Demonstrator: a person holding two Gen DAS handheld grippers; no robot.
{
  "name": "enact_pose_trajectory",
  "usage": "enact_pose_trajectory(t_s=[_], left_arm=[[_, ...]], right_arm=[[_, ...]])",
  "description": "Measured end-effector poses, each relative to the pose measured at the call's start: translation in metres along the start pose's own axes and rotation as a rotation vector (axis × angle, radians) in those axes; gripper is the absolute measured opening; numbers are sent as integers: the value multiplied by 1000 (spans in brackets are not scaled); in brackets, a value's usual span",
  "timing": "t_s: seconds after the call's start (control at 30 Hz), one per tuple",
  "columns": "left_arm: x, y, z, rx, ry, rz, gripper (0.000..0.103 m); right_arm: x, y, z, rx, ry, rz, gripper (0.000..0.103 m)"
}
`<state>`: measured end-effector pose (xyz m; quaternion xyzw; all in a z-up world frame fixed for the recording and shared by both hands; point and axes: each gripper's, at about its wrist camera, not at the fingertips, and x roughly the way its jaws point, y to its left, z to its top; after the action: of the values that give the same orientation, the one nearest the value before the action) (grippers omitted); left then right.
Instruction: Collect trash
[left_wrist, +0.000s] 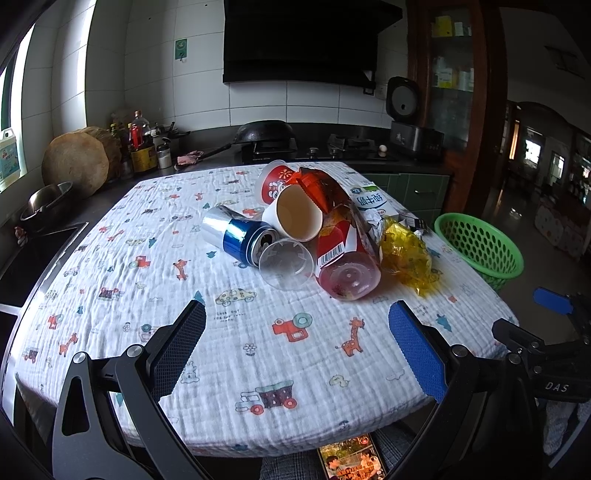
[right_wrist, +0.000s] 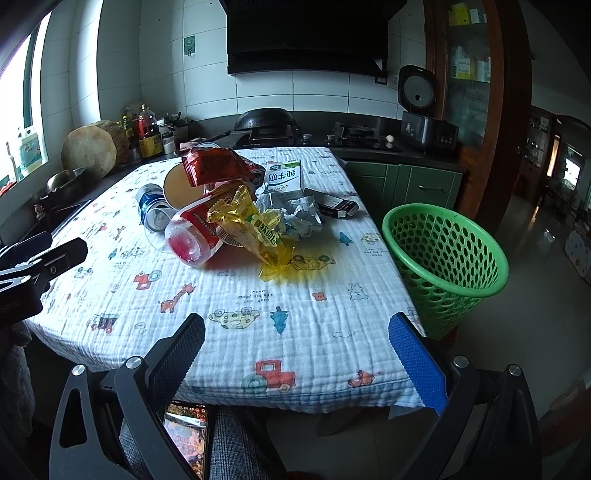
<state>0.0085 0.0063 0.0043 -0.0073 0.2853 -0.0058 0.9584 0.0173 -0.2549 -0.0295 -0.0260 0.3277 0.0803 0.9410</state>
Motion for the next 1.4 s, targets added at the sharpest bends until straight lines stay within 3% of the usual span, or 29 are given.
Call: enact_pose_trajectory(t_s=[0.73,0.93,1.2,1.33,1.4], left_arm=[[22,15,15,2,21,16,98],[29,28,24,-14,20,16,98],[44,37,33,-13,33,22,98],[53,40,35,-25,48,20,97],[56,40,37,-26,52,16,95]], right_arm=[[23,4,23,-32,7,33,97],[46,1,37,-17,33,107,97],[86,-15,63,94,108,238,96],[93,-5,71,30,101,274,94],[99,3,74,-26,105,284,85]])
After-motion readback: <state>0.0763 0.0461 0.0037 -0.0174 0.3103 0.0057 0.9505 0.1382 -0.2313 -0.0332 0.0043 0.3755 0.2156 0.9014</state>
